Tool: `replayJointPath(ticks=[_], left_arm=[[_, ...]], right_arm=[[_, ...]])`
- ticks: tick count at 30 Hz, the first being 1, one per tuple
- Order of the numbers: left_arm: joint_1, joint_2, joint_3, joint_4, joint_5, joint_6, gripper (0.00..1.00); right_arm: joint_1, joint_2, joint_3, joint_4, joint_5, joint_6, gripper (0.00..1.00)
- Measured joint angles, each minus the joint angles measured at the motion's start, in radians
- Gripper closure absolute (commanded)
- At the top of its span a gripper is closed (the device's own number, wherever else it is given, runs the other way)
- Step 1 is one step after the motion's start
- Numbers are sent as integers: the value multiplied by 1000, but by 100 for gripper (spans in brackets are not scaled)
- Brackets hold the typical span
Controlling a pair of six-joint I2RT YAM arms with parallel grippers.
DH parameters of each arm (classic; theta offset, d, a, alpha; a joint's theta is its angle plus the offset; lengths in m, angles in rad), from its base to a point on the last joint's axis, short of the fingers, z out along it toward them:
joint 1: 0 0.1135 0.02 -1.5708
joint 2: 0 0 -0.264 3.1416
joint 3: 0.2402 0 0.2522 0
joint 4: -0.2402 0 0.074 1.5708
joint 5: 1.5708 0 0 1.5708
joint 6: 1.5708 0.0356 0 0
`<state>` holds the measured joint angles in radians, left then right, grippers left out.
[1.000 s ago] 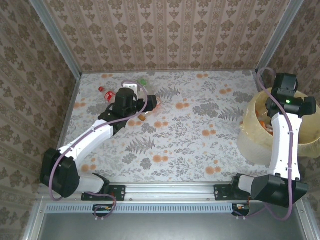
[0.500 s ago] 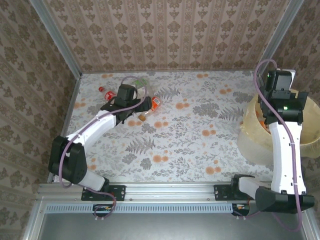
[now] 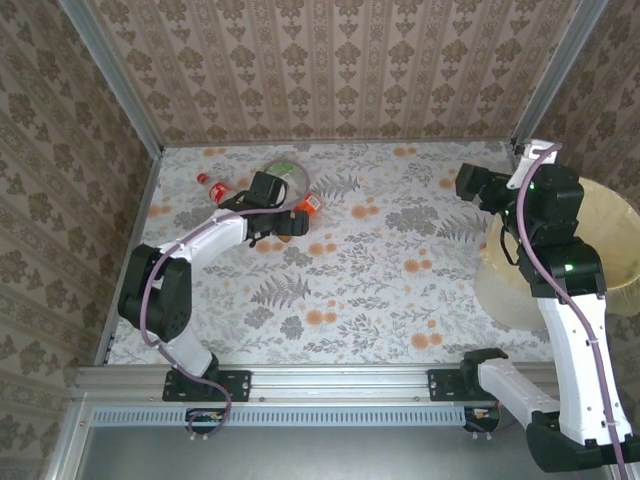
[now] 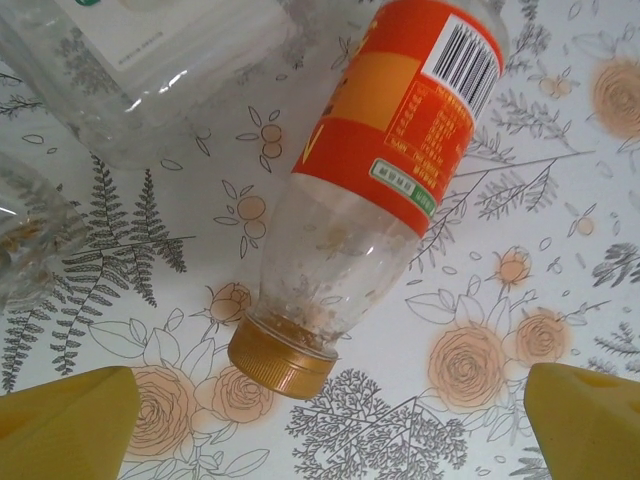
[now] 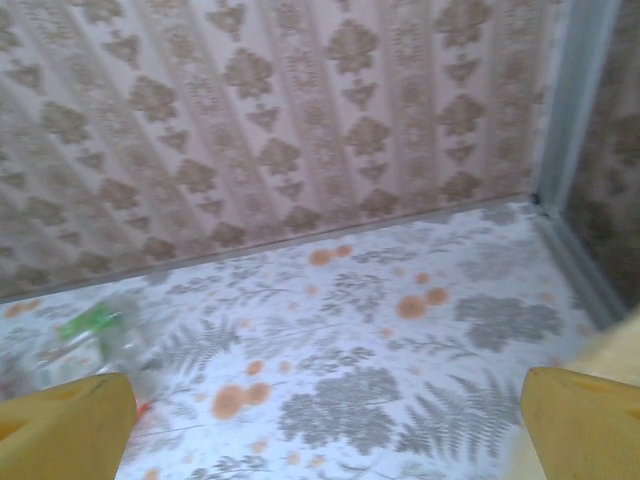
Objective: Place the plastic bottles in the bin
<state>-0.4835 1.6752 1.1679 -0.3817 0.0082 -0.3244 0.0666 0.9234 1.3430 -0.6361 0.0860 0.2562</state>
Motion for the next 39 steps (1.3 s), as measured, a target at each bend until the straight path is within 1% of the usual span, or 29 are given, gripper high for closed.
replayJointPath(ticks=[4,6,9,14,20,29,34,39], left_arm=[[0,51,31,-17,15,42,3],[0,78,45,-26,20,58,7],[0,125,72,-42,26,87,11],[-10,180,96,-53,32,148,14],[-29,218,98,-48,9,201,18],[-47,305,130,-8,-7,236,35],[-60,306,132,8,-20,246,54],[-62,306,123,37,-14,246,63]], right_arm=[[21,16,-21,55,-59,29,0],[32,24,-28,77,-74,36,0],[48,34,-31,98,-81,37,0],[58,37,-31,117,-84,37,0],[63,37,-32,117,-84,36,0],[80,37,-43,117,-85,34,0],[88,37,-43,117,-87,32,0],[98,50,-42,116,-95,32,0]])
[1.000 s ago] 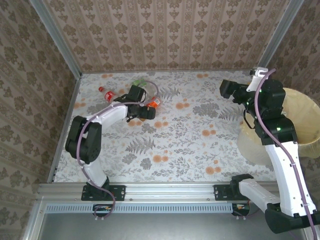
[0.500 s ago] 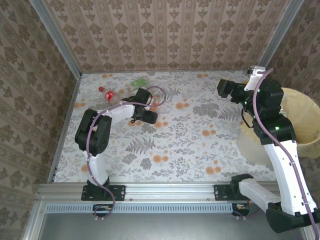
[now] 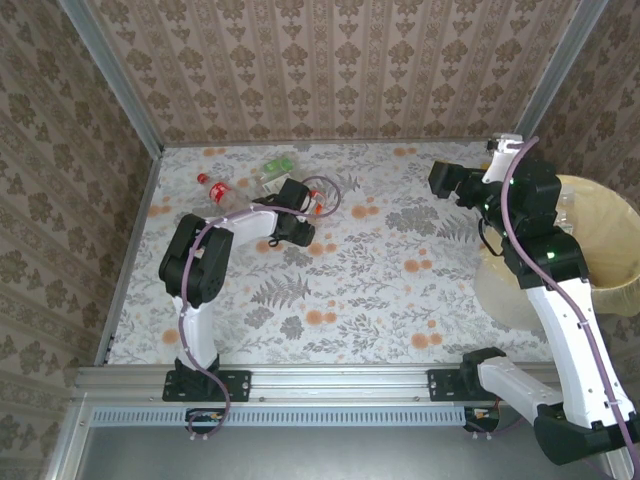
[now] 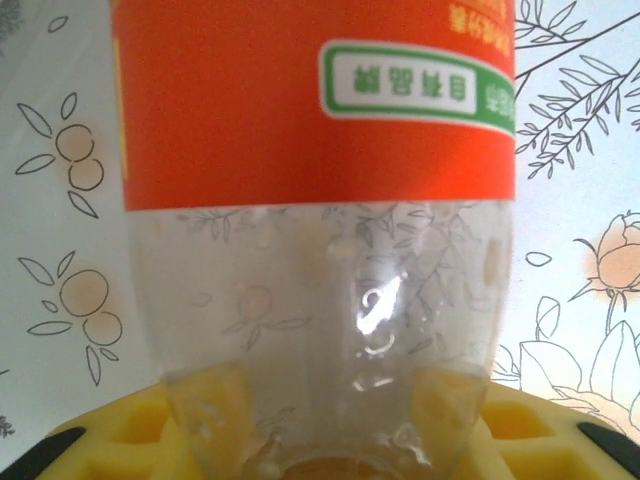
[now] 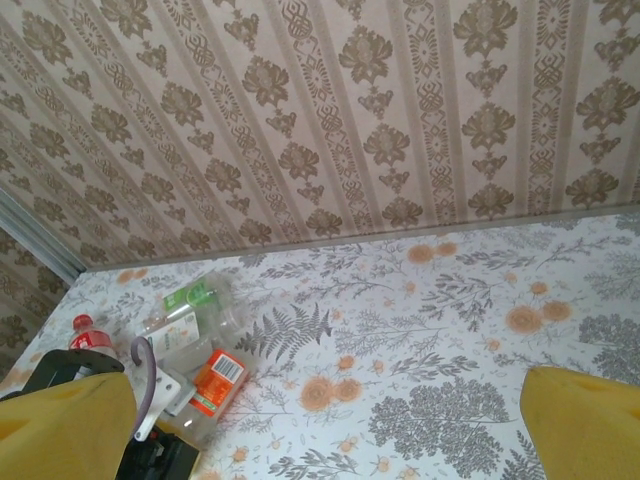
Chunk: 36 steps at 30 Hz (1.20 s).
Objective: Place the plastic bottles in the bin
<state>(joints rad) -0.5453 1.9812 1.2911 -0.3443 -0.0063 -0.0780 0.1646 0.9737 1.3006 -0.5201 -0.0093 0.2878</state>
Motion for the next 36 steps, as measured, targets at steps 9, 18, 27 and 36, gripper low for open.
replayJointPath(ticks=[9,18,27,36], left_arm=[[0,-63,-33,18,49,-10,78],[0,-273,-74,81,171,-77,94],[-3,-414,-94,153,324,-153,100],[-4,-480,-122,215,441,-212,100]], right_arm=[[42,60,1,1,-22,9,0],[98,128,0,16,-47,73,0],[167,206,-5,113,-106,137,0],[196,281,-5,201,-193,170,0]])
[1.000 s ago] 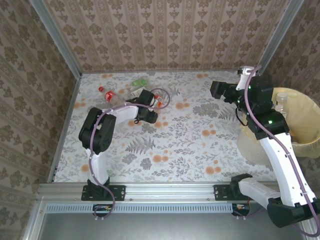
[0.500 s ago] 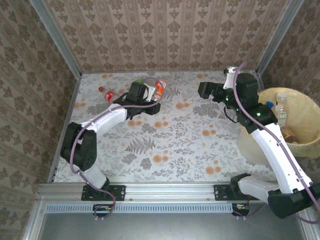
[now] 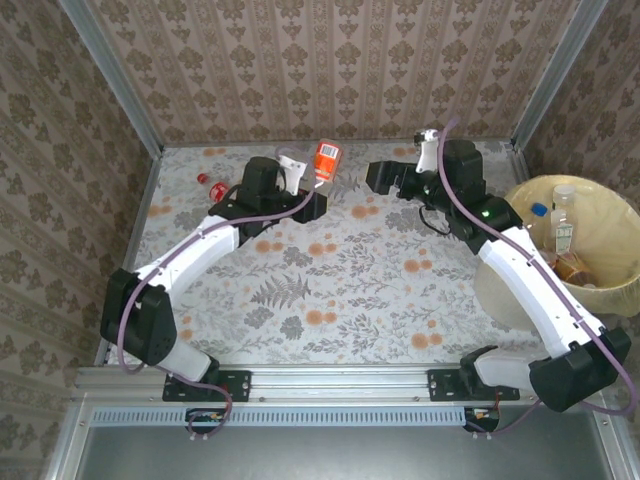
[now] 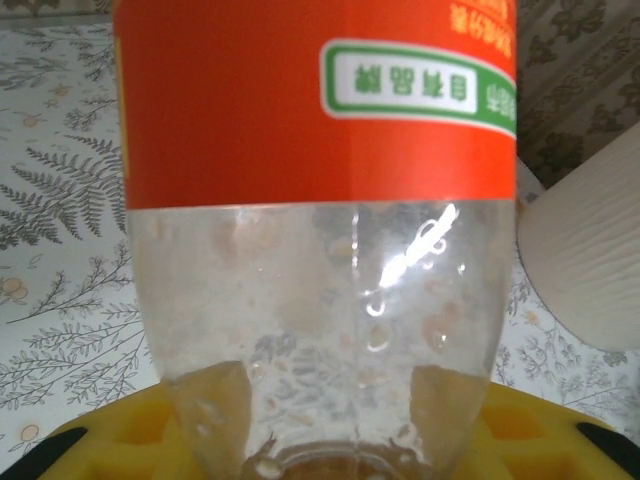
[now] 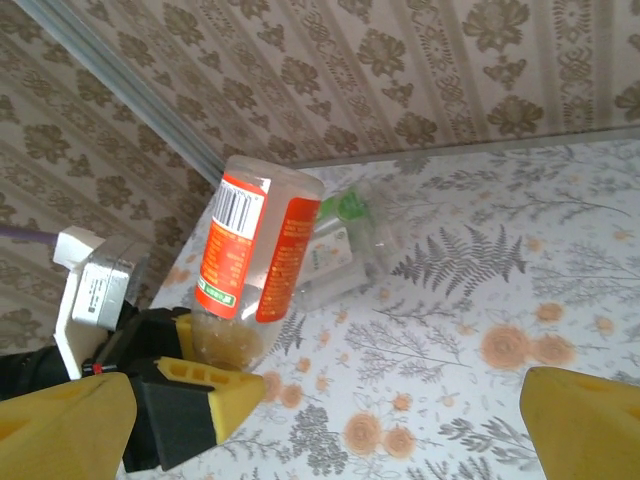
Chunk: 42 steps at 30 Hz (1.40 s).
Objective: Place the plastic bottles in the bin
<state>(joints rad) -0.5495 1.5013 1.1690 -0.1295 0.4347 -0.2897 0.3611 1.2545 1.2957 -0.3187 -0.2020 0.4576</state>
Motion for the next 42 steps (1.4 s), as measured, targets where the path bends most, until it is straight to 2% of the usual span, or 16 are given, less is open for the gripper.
replayJointPath(ticks=[10,17,25,27,31,35,36,38,39,40,42], left_arm=[[-19,-50,-31,40,48,-7,100],[-21,-50,-32,79,88,-18,100],[-45,-50,-42,130,151,-30,100],[-52,-50,-42,139,161,-31,100],[-62,-50,-42,146,185,-32,100],[-66,-50,-42,153,196,-32,100],[-66,-50,-42,156,198,-32,83],[-66,-50,-42,157,199,-32,37],[-67,-50,-42,160,200,-28,23],[-68,-50,-42,160,201,-32,16],[-68,-50,-42,160,202,-33,7]], right_arm=[[15,118,36,121,-108,117,0],[26,167,51,206,-123,173,0],[42,277,107,212,-152,199,0],[52,298,118,223,-160,203,7],[68,318,129,253,-168,220,33],[70,315,126,275,-170,243,48],[70,315,125,278,-169,246,51],[70,307,120,278,-161,246,53],[70,302,117,276,-154,244,53],[70,294,113,272,-143,232,53],[68,272,108,259,-116,209,54]])
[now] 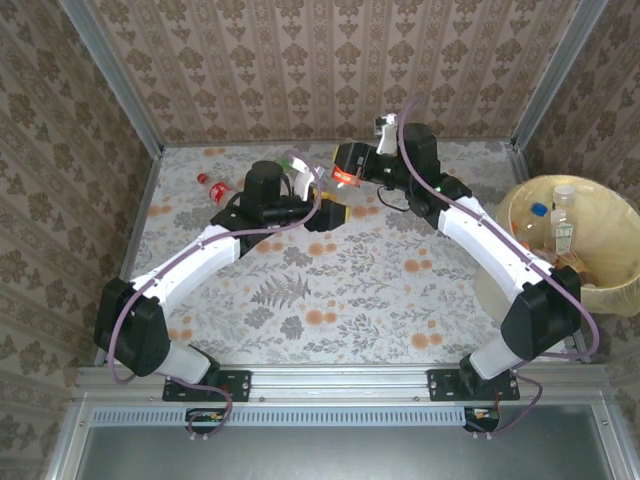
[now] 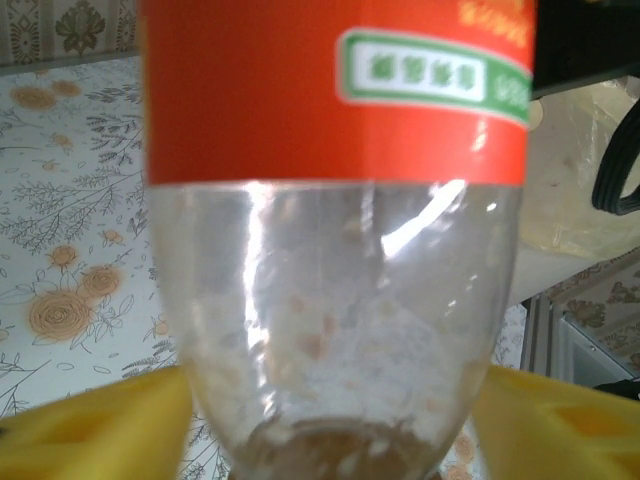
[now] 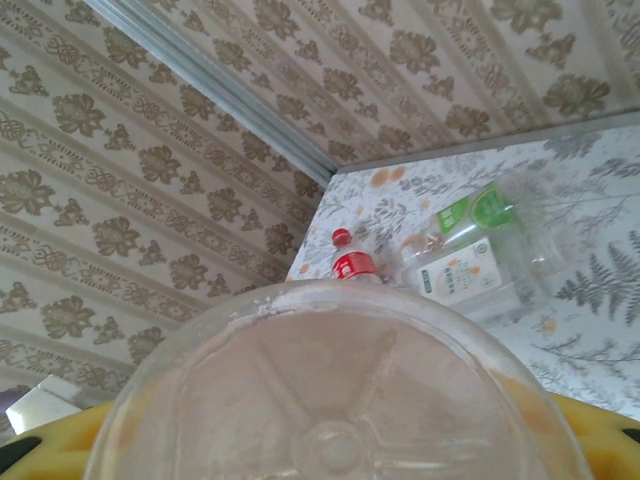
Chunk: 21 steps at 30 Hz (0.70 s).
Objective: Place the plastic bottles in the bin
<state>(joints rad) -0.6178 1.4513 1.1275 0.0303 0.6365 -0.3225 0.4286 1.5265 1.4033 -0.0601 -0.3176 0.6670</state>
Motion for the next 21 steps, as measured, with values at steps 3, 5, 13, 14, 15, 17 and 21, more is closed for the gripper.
replayJointPath(ticks=[3,5,13,14,15,17,21], left_arm=[[0,-2,0,2,0,-6,0],[0,-8,-5,8,-6,-8,0],[12,-127,-77,31,-148,-14,0],[17,-137,-84,32,-175,-15,0],[22,-146,-93,37,-204,-19,0],[35,-156,-111,44,-254,-26,0],[65,-158,-145,48,-334,-57,0]], right_arm=[[-8,-37,-2,-27,39,-37,55],[-15,-65,-3,-53,69,-66,56],[-92,-267,-3,-213,231,-211,58],[-100,-292,-2,-231,250,-229,58],[-109,-319,1,-251,270,-249,58],[-130,-362,13,-288,303,-282,59],[-185,-424,63,-367,368,-342,59]])
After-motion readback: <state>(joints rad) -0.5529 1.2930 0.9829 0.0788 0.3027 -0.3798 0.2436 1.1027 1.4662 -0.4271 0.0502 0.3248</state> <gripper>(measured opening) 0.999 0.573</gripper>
